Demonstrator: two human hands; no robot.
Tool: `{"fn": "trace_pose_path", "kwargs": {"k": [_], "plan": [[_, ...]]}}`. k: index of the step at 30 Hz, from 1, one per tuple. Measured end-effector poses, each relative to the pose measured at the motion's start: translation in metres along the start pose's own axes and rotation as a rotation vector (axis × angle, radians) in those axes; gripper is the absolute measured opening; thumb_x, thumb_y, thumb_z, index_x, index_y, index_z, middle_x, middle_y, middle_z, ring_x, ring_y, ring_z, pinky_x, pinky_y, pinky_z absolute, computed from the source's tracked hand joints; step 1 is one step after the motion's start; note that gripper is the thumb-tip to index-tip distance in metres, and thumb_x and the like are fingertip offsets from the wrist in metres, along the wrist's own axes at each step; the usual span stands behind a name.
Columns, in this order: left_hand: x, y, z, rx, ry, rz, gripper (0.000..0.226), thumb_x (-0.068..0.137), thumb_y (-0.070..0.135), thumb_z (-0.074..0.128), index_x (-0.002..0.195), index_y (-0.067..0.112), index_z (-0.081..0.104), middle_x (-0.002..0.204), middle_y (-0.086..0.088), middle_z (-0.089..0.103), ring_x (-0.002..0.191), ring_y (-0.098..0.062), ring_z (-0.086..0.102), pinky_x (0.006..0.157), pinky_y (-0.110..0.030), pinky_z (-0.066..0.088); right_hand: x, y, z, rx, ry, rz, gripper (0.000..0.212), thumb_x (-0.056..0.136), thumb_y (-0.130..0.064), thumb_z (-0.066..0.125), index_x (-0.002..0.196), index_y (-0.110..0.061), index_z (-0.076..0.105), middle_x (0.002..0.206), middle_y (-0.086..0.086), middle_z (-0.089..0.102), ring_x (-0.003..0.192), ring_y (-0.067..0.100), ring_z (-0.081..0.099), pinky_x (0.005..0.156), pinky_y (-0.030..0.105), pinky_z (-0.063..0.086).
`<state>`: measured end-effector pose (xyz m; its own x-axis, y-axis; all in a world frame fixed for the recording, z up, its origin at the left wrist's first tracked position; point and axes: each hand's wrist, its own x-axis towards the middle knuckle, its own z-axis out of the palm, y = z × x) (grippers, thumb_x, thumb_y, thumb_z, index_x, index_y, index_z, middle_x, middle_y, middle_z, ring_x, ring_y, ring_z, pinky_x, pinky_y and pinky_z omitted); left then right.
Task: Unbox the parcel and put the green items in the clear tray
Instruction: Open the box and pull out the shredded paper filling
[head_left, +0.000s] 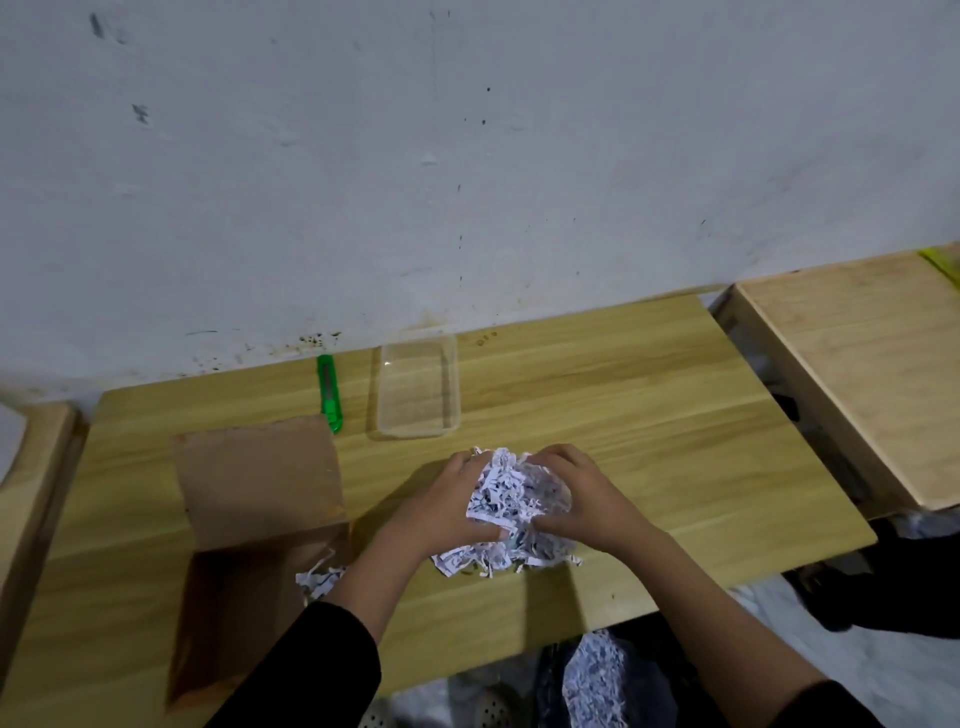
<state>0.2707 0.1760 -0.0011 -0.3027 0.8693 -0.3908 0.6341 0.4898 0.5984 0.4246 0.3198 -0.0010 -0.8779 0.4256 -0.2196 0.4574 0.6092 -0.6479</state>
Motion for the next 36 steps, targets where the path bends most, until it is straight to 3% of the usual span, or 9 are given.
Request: {"fn": "trace_pose_path", "kwargs": {"k": [3, 8, 13, 18, 21, 24, 31, 34, 36], "plan": [[-0.006, -0.002, 0.007, 0.08, 0.028, 0.032, 0.085, 0.077, 0.047, 0.067, 0.145, 0.023, 0.021, 0.151, 0.004, 0.019, 0.134, -0.018, 0.031, 0.104, -0.033, 0.037, -0.006, -0.005, 0.012, -0.019, 0.03, -0.032, 0.05, 0.076, -0.026, 0.07, 0.123, -0.017, 0.053, 0.124, 0.003, 0.048, 0.113, 0.017, 0.046, 0.095, 0.025, 0.038], [-0.007, 0.002, 0.022, 0.132, 0.059, -0.011, 0.072, 0.085, 0.031, 0.063, 0.144, 0.021, 0.022, 0.153, -0.001, 0.019, 0.134, -0.022, 0.031, 0.102, -0.035, 0.039, -0.008, -0.005, 0.026, -0.041, 0.097, 0.008, 0.035, 0.077, -0.011, 0.062, 0.112, -0.012, 0.06, 0.115, 0.008, 0.054, 0.108, 0.025, 0.05, 0.09, 0.033, 0.046], [-0.012, 0.01, 0.016, 0.166, 0.052, 0.028, 0.073, 0.086, 0.033, 0.06, 0.145, 0.019, 0.02, 0.151, -0.003, 0.023, 0.134, -0.023, 0.03, 0.102, -0.034, 0.036, -0.018, -0.008, 0.012, -0.066, 0.158, 0.07, 0.042, 0.076, -0.008, 0.066, 0.117, -0.008, 0.059, 0.117, 0.013, 0.057, 0.107, 0.028, 0.054, 0.088, 0.028, 0.041], [-0.033, -0.001, 0.004, 0.056, 0.021, 0.101, 0.076, 0.085, 0.038, 0.06, 0.147, 0.022, 0.018, 0.155, 0.0, 0.012, 0.143, -0.017, 0.014, 0.111, -0.03, 0.024, -0.026, -0.034, 0.007, -0.065, 0.192, 0.041, 0.047, 0.075, -0.016, 0.072, 0.12, -0.012, 0.056, 0.121, 0.009, 0.055, 0.112, 0.024, 0.053, 0.092, 0.025, 0.038], [-0.053, -0.012, -0.008, -0.026, 0.08, 0.158, 0.065, 0.088, 0.034, 0.057, 0.144, 0.023, 0.025, 0.151, 0.001, 0.022, 0.139, -0.016, 0.024, 0.107, -0.024, 0.027, -0.028, -0.063, 0.014, -0.052, 0.243, 0.009, 0.04, 0.078, -0.014, 0.069, 0.117, -0.011, 0.058, 0.119, 0.009, 0.057, 0.11, 0.023, 0.054, 0.089, 0.024, 0.039], [-0.084, -0.038, -0.019, -0.049, 0.298, 0.191, 0.042, 0.092, 0.026, 0.051, 0.132, 0.014, 0.045, 0.135, -0.003, 0.045, 0.127, -0.016, 0.042, 0.099, -0.019, 0.031, -0.027, -0.1, 0.036, 0.022, 0.277, -0.025, 0.033, 0.082, -0.01, 0.064, 0.114, -0.01, 0.06, 0.115, 0.008, 0.058, 0.104, 0.019, 0.055, 0.084, 0.019, 0.036], [-0.164, -0.127, -0.033, -0.154, 0.828, -0.107, 0.032, 0.092, 0.017, 0.05, 0.123, 0.008, 0.053, 0.122, -0.01, 0.048, 0.111, -0.024, 0.05, 0.089, -0.025, 0.036, -0.029, -0.175, 0.129, 0.187, 0.236, -0.034, 0.029, 0.087, -0.009, 0.057, 0.116, -0.011, 0.06, 0.113, 0.007, 0.061, 0.106, 0.019, 0.058, 0.086, 0.023, 0.047], [-0.181, -0.155, -0.031, -0.317, 0.885, -0.309, 0.042, 0.095, 0.02, 0.045, 0.134, 0.007, 0.041, 0.133, -0.014, 0.041, 0.121, -0.027, 0.044, 0.094, -0.032, 0.038, -0.032, -0.199, 0.165, 0.246, 0.201, -0.004, 0.035, 0.09, -0.009, 0.051, 0.126, -0.012, 0.053, 0.123, 0.007, 0.058, 0.112, 0.017, 0.054, 0.094, 0.025, 0.045], [-0.186, -0.165, -0.026, -0.432, 0.845, -0.401, 0.048, 0.097, 0.025, 0.041, 0.141, 0.009, 0.032, 0.142, -0.013, 0.034, 0.13, -0.028, 0.037, 0.101, -0.035, 0.034, -0.034, -0.21, 0.181, 0.27, 0.204, 0.02, 0.038, 0.092, -0.009, 0.047, 0.131, -0.012, 0.048, 0.127, 0.004, 0.055, 0.114, 0.015, 0.052, 0.092, 0.018, 0.04]]}}
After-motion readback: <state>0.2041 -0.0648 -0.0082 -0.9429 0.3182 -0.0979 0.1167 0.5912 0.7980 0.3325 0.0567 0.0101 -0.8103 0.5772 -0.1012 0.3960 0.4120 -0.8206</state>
